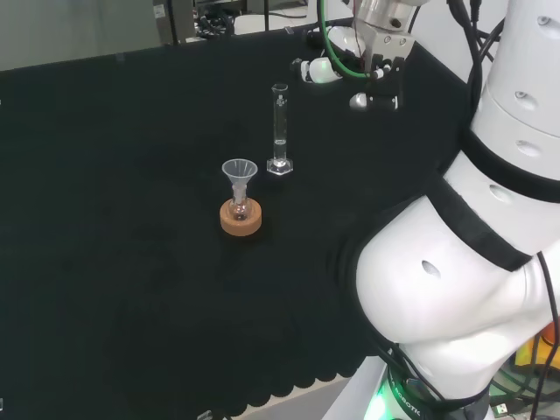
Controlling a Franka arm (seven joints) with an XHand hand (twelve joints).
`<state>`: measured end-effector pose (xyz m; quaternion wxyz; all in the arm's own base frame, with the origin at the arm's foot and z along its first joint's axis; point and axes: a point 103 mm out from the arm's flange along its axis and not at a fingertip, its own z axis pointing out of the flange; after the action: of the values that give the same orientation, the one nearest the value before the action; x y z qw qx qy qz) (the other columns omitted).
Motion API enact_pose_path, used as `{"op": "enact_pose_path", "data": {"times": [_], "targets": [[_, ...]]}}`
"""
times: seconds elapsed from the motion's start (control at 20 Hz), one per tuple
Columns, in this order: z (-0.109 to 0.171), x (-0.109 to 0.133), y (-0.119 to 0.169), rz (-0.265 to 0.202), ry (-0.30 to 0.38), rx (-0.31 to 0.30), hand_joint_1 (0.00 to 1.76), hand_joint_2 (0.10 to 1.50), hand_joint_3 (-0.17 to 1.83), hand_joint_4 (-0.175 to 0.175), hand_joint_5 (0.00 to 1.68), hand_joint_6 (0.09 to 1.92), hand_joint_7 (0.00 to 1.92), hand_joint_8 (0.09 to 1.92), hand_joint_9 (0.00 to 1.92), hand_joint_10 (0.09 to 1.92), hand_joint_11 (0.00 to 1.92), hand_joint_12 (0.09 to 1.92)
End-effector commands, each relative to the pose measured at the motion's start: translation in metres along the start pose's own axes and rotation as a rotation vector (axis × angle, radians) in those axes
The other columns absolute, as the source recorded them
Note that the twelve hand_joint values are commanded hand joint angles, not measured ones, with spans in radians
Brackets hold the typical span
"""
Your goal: Pick up the graduated cylinder.
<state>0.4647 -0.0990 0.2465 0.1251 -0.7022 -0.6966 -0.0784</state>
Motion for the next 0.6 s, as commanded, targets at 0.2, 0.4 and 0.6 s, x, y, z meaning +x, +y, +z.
{"op": "enact_pose_path", "data": {"times": [0.2,0.4,0.6], "targets": [[0.047,-0.020,0.028,-0.078,0.115,-0.025,0.48,0.98,0.24,-0.016,0.29,0.09,0.19,0.64,0.43,0.65,0.17,1.38],[0.060,-0.027,0.033,-0.084,0.141,-0.028,0.50,0.96,0.24,-0.016,0.29,0.09,0.18,0.63,0.42,0.64,0.17,1.38],[0.069,-0.033,0.037,-0.114,0.199,-0.065,0.52,0.95,0.24,-0.018,0.30,0.09,0.26,0.67,0.45,0.65,0.17,1.38]]}}
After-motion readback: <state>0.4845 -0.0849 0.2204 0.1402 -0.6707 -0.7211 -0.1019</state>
